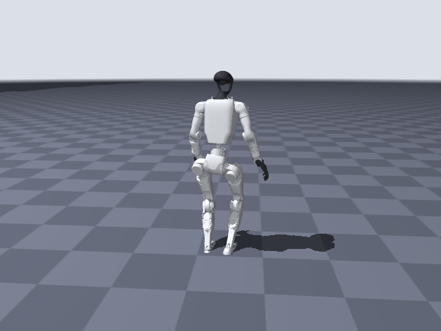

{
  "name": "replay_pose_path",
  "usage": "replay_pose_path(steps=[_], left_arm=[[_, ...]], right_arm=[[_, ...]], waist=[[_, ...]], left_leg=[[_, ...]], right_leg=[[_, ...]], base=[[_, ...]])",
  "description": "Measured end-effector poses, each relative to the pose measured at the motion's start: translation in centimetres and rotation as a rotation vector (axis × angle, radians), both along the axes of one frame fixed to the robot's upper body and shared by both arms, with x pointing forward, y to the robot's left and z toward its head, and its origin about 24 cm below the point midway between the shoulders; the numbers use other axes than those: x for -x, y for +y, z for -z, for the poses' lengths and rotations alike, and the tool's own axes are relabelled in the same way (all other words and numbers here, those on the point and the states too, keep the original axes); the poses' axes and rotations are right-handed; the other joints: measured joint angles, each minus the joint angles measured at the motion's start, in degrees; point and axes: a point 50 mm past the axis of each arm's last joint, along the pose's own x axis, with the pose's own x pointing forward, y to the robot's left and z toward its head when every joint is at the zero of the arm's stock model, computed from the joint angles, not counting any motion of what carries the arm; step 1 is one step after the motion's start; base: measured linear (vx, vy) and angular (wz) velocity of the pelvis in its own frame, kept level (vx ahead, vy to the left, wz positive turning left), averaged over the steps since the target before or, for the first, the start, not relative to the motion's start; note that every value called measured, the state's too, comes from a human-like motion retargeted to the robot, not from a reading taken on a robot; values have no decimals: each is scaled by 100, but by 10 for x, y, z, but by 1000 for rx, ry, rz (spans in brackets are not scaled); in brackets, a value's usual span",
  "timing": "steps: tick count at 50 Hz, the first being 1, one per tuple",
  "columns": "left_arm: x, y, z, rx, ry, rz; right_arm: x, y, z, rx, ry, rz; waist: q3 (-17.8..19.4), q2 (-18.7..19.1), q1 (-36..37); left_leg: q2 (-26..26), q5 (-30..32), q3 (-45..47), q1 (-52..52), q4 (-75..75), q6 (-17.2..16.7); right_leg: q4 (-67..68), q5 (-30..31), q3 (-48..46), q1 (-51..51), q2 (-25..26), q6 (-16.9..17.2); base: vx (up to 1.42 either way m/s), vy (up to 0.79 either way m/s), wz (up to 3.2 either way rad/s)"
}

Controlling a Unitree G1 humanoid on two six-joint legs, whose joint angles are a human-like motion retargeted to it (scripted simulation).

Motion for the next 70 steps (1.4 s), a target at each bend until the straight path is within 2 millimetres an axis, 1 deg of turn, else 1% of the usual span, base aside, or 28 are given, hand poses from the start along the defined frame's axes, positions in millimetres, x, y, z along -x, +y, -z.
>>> replay_pose_path(steps=[6,11,15,17,19,21,23,25,28,30,31,33,35,37,40,42,45,47,48,50,52,54,56,59,62,65,68,70], left_arm=[[-20,29,-23,-54,-143,-23],[-43,47,-54,-63,-321,-56],[-43,64,-67,-64,-375,-108],[-34,76,-66,-80,-350,-147],[-24,97,-70,-107,-309,-190],[-8,119,-70,-148,-236,-227],[13,146,-73,-213,-150,-264],[37,178,-82,-298,-66,-325],[76,230,-108,-451,8,-493],[97,255,-126,-535,26,-629],[101,254,-122,-530,35,-677],[98,250,-112,-502,45,-747],[79,245,-107,-467,24,-776],[59,244,-109,-446,-18,-780],[39,245,-116,-426,-92,-795],[40,254,-129,-455,-150,-807],[59,277,-167,-534,-268,-819],[68,276,-184,-509,-363,-793],[69,268,-184,-463,-405,-770],[65,248,-185,-370,-495,-699],[57,222,-183,-294,-573,-608],[49,194,-177,-255,-636,-536],[43,170,-165,-257,-672,-507],[31,146,-145,-310,-674,-490],[8,140,-147,-392,-719,-449],[-23,140,-176,-479,-864,-375],[-57,128,-222,-515,-1071,-270],[-76,113,-250,-499,-1203,-192]], right_arm=[[-27,-11,-22,62,-139,16],[-32,-14,-33,85,-198,19],[-39,-15,-41,89,-242,14],[-44,-18,-47,93,-271,31],[-53,-25,-58,86,-315,69],[-54,-36,-66,84,-345,122],[-51,-49,-73,85,-365,184],[-44,-61,-77,83,-378,256],[-30,-73,-79,87,-393,356],[-22,-84,-84,123,-406,400],[-17,-100,-94,183,-423,415],[-8,-129,-116,292,-461,459],[2,-151,-134,370,-503,511],[8,-159,-143,409,-531,539],[10,-156,-141,428,-535,536],[6,-137,-118,377,-465,507],[0,-84,-62,214,-272,442],[4,-59,-36,126,-163,421],[5,-56,-30,109,-134,420],[2,-51,-24,66,-110,426],[-7,-40,-20,-3,-121,410],[-23,-22,-20,-76,-155,350],[-38,-1,-22,-126,-199,254],[-52,23,-29,-146,-254,95],[-47,25,-34,-133,-274,-16],[-23,9,-34,-119,-244,-46],[8,-9,-31,-140,-168,-22],[31,-18,-28,-181,-106,13]], waist=[[53,-59,-209],[16,-26,-88],[171,-124,105],[358,-112,226],[670,26,448],[839,82,734],[895,-115,927],[966,-626,929],[1299,-1721,455],[1888,-2399,267],[2182,-2399,256],[2796,-2399,246],[3337,-2399,306],[3569,-2399,364],[3532,-2399,307],[3083,-2399,125],[1943,-2399,-296],[1235,-1874,-316],[949,-1427,-225],[462,-547,117],[102,178,623],[-138,684,1082],[-297,991,1396],[-343,1133,1420],[-277,1035,1008],[-95,779,376],[15,478,-249],[-11,347,-579]], left_leg=[[-409,70,-305,161,-250,-56],[-486,7,-740,123,-139,-129],[-433,-220,-735,-46,817,-252],[332,32,-168,-172,1985,-376],[1590,763,187,-595,3649,-530],[2504,1408,-31,-1477,5339,-702],[3326,1647,-394,-2648,6873,-615],[3892,1501,-844,-3990,7932,-327],[4323,783,-995,-5647,8109,256],[4567,83,-610,-5795,7492,480],[4637,-176,-522,-5795,6970,433],[4650,-384,-393,-5795,5715,274],[4608,-292,-261,-5795,4362,35],[4807,-162,-10,-5795,3667,-129],[5344,-257,329,-5795,4259,-65],[5628,-450,676,-5795,5267,133],[5697,-530,1372,-5795,6415,454],[5461,-326,1505,-5770,6818,545],[5300,-139,1438,-5761,6972,567],[4750,376,1141,-5728,7198,511],[3866,930,769,-5343,7169,281],[2771,1287,451,-4637,6750,-16],[1739,1296,112,-3834,5964,-184],[692,901,-305,-2755,4545,-175],[375,271,-360,-1904,3415,26],[231,-121,-210,-1046,2585,59],[43,199,-192,-375,1818,-276],[-19,688,-246,-119,1403,-609]], right_leg=[[466,-224,367,-711,-149,-36],[47,-115,432,-972,-48,3],[462,-411,102,-855,-308,-240],[763,-644,-182,-744,-432,-444],[841,-779,-618,-494,-306,-742],[875,-821,-879,-375,-162,-1002],[848,-840,-919,-298,-287,-1141],[916,-902,-665,-233,-772,-1042],[1168,-1092,-133,135,-2346,-401],[1100,-1108,173,878,-3602,191],[1011,-1108,205,1305,-4100,457],[859,-1108,142,2170,-5096,909],[791,-1103,-21,2856,-5871,1106],[826,-1080,-90,3156,-6315,1107],[885,-1105,-63,3206,-6601,1105],[897,-1108,-37,2877,-6265,1026],[944,-1108,3,1963,-5058,611],[939,-1108,14,1353,-3906,187],[923,-1108,-10,1125,-3277,-44],[899,-1108,-20,684,-2018,-451],[943,-1108,114,339,-849,-717],[1036,-1108,349,48,52,-819],[1153,-1108,611,-195,673,-837],[1276,-1108,911,-341,1092,-744],[1241,-1108,989,-284,1060,-530],[1361,-1095,682,37,561,-344],[1267,-850,585,341,279,-171],[1054,-569,602,447,279,-42]], base=[[14,3,101],[20,-7,106],[16,-11,126],[13,-8,140],[6,-10,95],[1,-11,55],[3,-12,82],[5,-11,150],[9,-5,232],[9,1,147],[6,-2,57],[-3,-12,12],[-14,-23,-26],[-10,-20,-38],[12,-5,-17],[26,9,35],[24,7,22],[18,5,-102],[16,6,-184],[16,8,-249],[18,12,-324],[18,19,-365],[19,21,-366],[20,16,-290],[22,12,-170],[26,8,-82],[20,5,-20],[14,3,7]])
